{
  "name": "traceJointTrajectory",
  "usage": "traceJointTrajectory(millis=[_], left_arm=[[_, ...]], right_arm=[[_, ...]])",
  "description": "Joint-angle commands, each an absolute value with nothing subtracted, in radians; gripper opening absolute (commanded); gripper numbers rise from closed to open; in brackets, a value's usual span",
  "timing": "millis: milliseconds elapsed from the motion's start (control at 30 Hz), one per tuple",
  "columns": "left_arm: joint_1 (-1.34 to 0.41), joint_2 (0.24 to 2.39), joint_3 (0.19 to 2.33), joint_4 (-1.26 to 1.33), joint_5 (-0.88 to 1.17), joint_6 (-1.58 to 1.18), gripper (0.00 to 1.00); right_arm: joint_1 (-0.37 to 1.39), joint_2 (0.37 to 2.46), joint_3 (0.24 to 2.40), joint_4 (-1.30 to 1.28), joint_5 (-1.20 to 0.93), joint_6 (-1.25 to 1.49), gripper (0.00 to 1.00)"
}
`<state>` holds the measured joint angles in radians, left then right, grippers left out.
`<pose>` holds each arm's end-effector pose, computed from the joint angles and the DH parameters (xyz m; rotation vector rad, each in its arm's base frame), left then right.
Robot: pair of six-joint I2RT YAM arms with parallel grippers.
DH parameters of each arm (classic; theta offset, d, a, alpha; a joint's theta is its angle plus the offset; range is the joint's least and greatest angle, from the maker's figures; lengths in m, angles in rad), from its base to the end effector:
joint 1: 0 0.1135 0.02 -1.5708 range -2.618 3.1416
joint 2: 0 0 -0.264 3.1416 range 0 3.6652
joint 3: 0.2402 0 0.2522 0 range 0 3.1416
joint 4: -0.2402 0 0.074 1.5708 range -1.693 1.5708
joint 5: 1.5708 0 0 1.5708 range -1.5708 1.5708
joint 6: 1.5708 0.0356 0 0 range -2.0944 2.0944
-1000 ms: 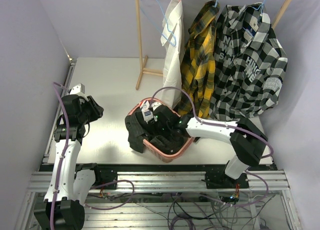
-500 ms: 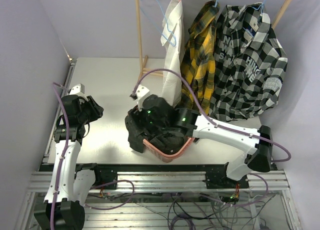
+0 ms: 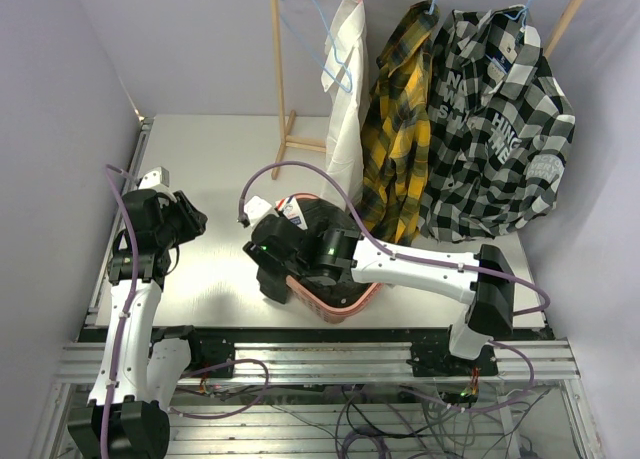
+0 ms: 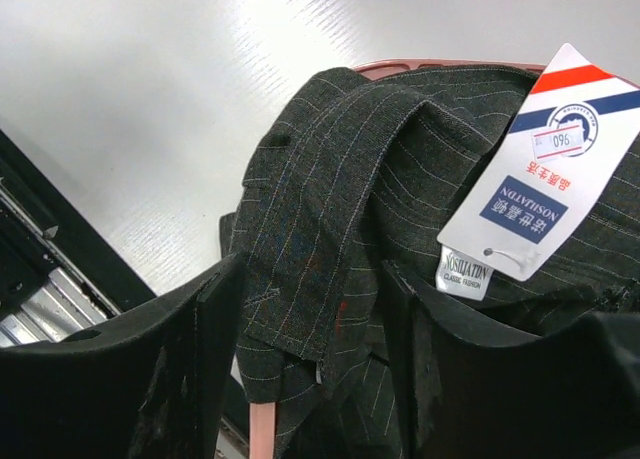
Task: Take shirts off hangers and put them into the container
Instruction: Place the shirt in the bin.
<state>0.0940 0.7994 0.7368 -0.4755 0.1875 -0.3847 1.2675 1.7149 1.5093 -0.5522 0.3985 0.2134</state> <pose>0.1776 0.0101 0.2915 -0.3922 2.0838 -0.3711 0.1289 0.3657 0.3101 -0.9705 2.0598 0.3206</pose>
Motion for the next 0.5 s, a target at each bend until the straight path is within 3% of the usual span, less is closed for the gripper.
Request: traceJointTrajectory(millis=[0, 333, 467], left_arm=[[0.086, 0.788, 0.733, -0.459, 0.203, -0.376, 0.46], [0.086, 0.790, 0.732, -0.457, 0.205, -0.376, 0.46], [0.085, 0.790, 0.732, -0.458, 0.204, -0.376, 0.46]], right_arm=[[1.274, 1.734, 1.536, -0.569, 0.409, 0.197, 0.55], [1.280, 1.741, 1.526, -0.535, 0.356, 0.190, 0.53], [1.281, 1.766, 1.525, -0.530, 0.338, 0.190, 0.39]])
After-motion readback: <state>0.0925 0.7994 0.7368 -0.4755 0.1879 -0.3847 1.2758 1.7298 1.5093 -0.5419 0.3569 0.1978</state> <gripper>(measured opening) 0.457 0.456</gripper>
